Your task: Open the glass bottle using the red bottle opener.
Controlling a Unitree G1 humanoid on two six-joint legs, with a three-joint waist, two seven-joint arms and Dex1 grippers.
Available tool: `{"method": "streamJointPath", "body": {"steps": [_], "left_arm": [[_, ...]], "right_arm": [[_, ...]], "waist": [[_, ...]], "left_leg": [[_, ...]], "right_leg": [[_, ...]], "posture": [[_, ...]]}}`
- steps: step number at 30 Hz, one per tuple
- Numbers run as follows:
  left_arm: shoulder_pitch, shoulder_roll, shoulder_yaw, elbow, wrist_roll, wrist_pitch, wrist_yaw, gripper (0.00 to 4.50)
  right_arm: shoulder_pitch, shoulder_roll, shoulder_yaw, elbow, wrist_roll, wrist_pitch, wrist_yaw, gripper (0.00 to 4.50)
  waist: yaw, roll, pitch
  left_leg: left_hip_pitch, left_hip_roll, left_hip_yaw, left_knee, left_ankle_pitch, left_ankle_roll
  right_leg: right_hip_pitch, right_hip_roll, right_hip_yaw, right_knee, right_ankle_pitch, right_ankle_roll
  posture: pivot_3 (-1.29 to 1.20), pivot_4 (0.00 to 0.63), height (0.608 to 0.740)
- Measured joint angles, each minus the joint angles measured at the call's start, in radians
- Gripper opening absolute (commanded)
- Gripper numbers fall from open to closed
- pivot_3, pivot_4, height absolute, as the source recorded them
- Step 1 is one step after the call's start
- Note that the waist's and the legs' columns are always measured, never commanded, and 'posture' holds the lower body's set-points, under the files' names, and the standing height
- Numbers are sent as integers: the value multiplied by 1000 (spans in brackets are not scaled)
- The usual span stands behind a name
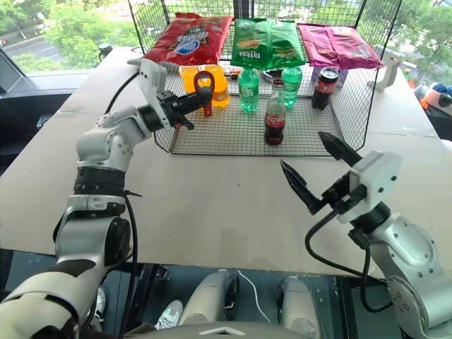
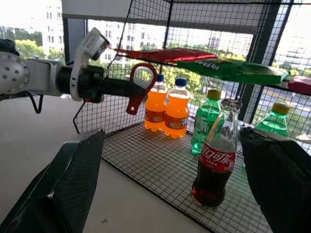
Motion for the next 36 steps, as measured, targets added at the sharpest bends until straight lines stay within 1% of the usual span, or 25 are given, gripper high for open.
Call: {"method": "streamJointPath", "body": {"steps": [2,3,5,6,7,9,11,13,15,18,21,25,28,33,36], "left_arm": [[37,-31,28,-81,-90,151,35,65],[41,-36,31,-93,-107,177,42,65],[51,-85,78,-156,-196,307,118,65],[51,-98,89,-169,-220,336,136,65],[51,-128,120,-200,-272,403,184,65],[51,-168,154,-220,-319,462,239,65],[49,-230,211,-224,-380,534,343,65],[48,-275,241,-225,-410,568,424,65],[36,-334,273,-232,-422,580,522,65],[9,-405,297,-243,-444,585,644,65],[-34,-447,343,-227,-489,637,761,65],[-84,-521,401,-183,-581,669,875,65],[-92,-576,425,-152,-636,670,946,65],[-92,-594,417,-115,-689,621,1048,65],[-92,-595,393,-112,-695,556,1100,65]], "right_arm": [[-19,-43,35,-5,-39,70,-29,4500],[-26,-53,44,-6,-47,86,-34,4500],[-47,-72,65,-32,-75,164,-75,4500],[-53,-72,68,-35,-78,176,-82,4500],[-71,-72,80,-37,-83,201,-89,4500],[-85,-72,94,-37,-88,220,-93,4500],[-116,-73,121,-36,-114,253,-106,4500],[-148,-81,148,-32,-149,282,-116,4500],[-208,-105,201,-11,-212,328,-143,4500],[-285,-106,265,17,-283,387,-175,4500],[-396,-129,358,30,-373,476,-199,4500],[-558,-125,436,29,-461,614,-229,4500],[-631,-110,483,27,-495,707,-241,4500],[-720,-116,543,27,-561,830,-259,4500],[-776,-173,626,26,-616,913,-278,4500]], "waist": [[-4,0,0],[-4,0,0],[-6,0,0],[-6,0,0],[-9,0,0],[-11,0,0],[-12,0,0],[-11,0,0],[-11,-1,0],[-9,-1,1],[-13,-1,1],[-9,-1,1],[-9,-1,1],[-11,-2,1],[-10,-2,1]], "left_leg": [[0,0,-1,1,0,0],[0,0,-1,2,0,0],[0,0,-2,2,0,0],[0,0,-2,2,0,0],[0,0,-2,2,0,0],[1,0,-2,2,0,0],[1,-1,-2,2,0,0],[1,-1,-2,2,0,0],[1,-1,-2,3,0,0],[0,-2,-2,3,0,0],[1,-2,-1,3,0,0],[0,-2,-2,3,0,0],[0,-4,-2,3,0,0],[0,-5,-2,3,0,0],[0,-6,-2,2,0,0]], "right_leg": [[0,0,0,1,0,0],[0,0,0,1,0,1],[0,0,0,3,-2,2],[0,0,0,3,-2,2],[0,0,0,3,-2,3],[0,0,0,3,-2,3],[0,0,0,4,-2,3],[0,0,1,4,-2,3],[0,0,1,4,-2,3],[0,0,1,4,-1,2],[0,0,2,4,-1,2],[0,0,1,4,-1,2],[0,-1,1,4,0,2],[0,-1,1,4,1,3],[-1,-1,1,4,-1,0]], "posture": [[0,150,740],[0,150,740],[0,150,740],[0,150,740],[0,150,740],[0,150,740],[0,150,740],[0,150,740],[0,150,740],[0,150,740],[0,150,740],[0,150,740],[0,150,740],[0,150,740],[0,150,740]]}}
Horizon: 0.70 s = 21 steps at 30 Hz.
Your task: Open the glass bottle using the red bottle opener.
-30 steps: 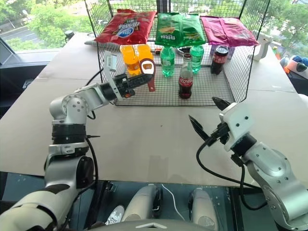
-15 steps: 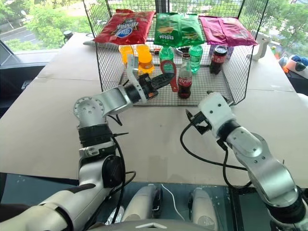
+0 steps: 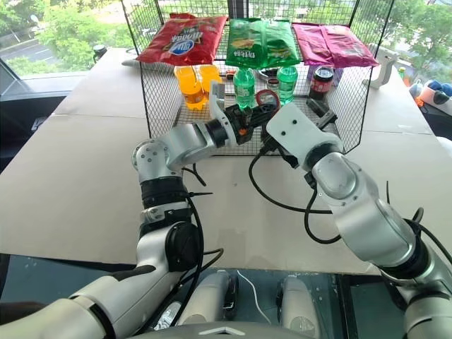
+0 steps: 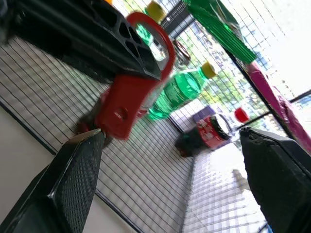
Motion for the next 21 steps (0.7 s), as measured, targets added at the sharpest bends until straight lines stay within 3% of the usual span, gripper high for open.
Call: {"method": "streamJointPath", "body": {"steps": [6,21], "left_arm": [[0,-1,-59,62,-14,-101,54,65],[0,-1,-137,107,-167,-168,97,65]], "right_arm": [[-40,-34,149,0,-63,82,-23,4500],[-56,49,182,57,-118,57,-25,4500]], "waist": [[-2,0,0],[-3,0,0]], "left_leg": [[0,-1,0,0,0,0],[0,0,0,-1,0,0]], "right_leg": [[0,0,0,0,0,0],[0,0,0,-1,0,1]], "posture": [[0,150,740],[0,150,740]]}}
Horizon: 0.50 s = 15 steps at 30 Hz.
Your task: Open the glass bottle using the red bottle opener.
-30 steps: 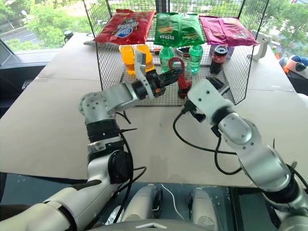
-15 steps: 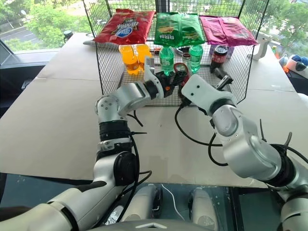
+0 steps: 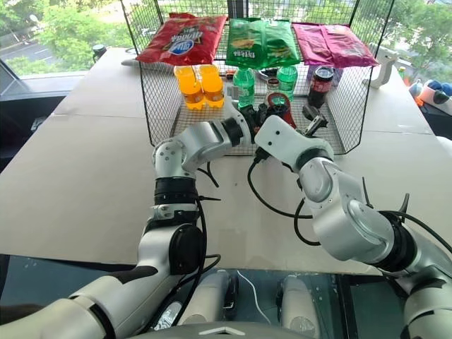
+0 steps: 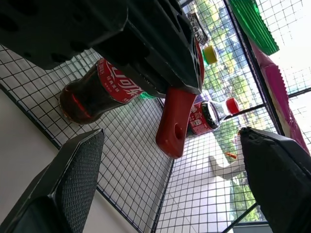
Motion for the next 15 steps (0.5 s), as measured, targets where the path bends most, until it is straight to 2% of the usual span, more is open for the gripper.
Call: {"method": "streamJointPath", "body": {"steps": [2,4,6,15], "left_arm": [[0,0,-5,-1,-18,-13,26,65],[1,0,-17,-2,-30,-18,42,0],[2,0,-21,-3,-39,-24,56,0],[45,2,-38,-57,-112,-56,121,0]], "right_arm": [[-2,27,28,28,-16,-16,0,4500],[-2,42,45,44,-24,-24,1,4073],[-5,50,52,56,-34,-34,1,3452],[-6,66,64,111,-97,-70,11,3452]], "waist": [[-1,0,0],[1,0,0],[1,0,0],[0,0,0]], "left_leg": [[0,0,0,0,0,0],[0,0,0,0,0,0],[0,0,0,0,0,0],[0,0,0,-1,0,0]], "right_leg": [[0,0,0,0,0,0],[0,0,0,0,0,0],[0,0,0,-1,0,0],[0,0,0,-1,0,1]], "posture": [[0,150,740],[0,150,740],[0,150,740],[0,150,740]]}}
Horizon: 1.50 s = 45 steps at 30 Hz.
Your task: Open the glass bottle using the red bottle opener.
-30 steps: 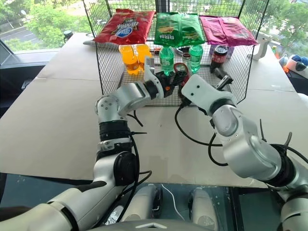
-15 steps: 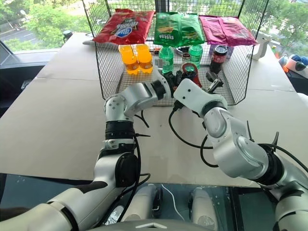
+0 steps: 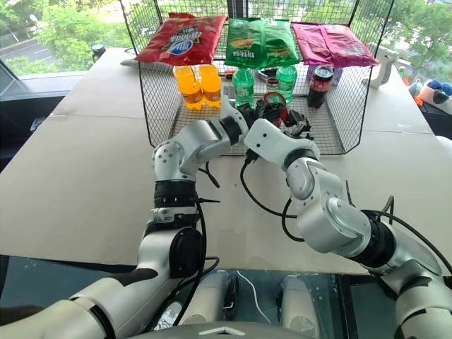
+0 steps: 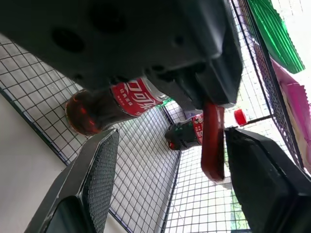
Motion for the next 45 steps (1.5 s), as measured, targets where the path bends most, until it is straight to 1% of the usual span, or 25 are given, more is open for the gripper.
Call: {"method": "streamJointPath", "body": {"steps": [6,9,10,17,24,45], "left_arm": [[73,4,0,-59,-49,-27,78,0],[77,4,-2,-78,-65,-48,99,0],[77,4,-4,-85,-69,-53,105,0],[88,5,-39,-95,-83,-83,117,0],[97,6,-43,-98,-101,-98,125,0],[116,10,-78,-131,-113,-136,134,0]], "right_arm": [[3,20,0,12,-26,-36,16,3452],[3,35,0,29,-40,-60,31,2651],[3,39,0,34,-42,-68,35,2209],[2,67,0,68,-74,-114,70,2209],[2,85,0,116,-127,-137,87,2209],[4,122,-2,130,-234,-144,170,2209]], "waist": [[2,0,0],[1,0,0],[1,0,0],[1,0,0],[1,0,0],[1,0,0]], "left_leg": [[0,0,0,0,0,0],[0,0,0,0,0,0],[0,0,0,0,0,0],[0,0,0,-1,0,-1],[0,0,0,-2,1,-3],[0,-2,0,-11,3,-6]], "right_leg": [[0,0,0,-1,0,0],[0,0,-1,-2,0,-1],[0,0,-1,-2,0,-1],[0,0,-1,-3,0,0],[0,0,-1,-3,0,-1],[0,0,-1,-9,2,3]], "posture": [[0,150,740],[0,150,740],[0,150,740],[0,150,740],[0,150,740],[0,150,740]]}}
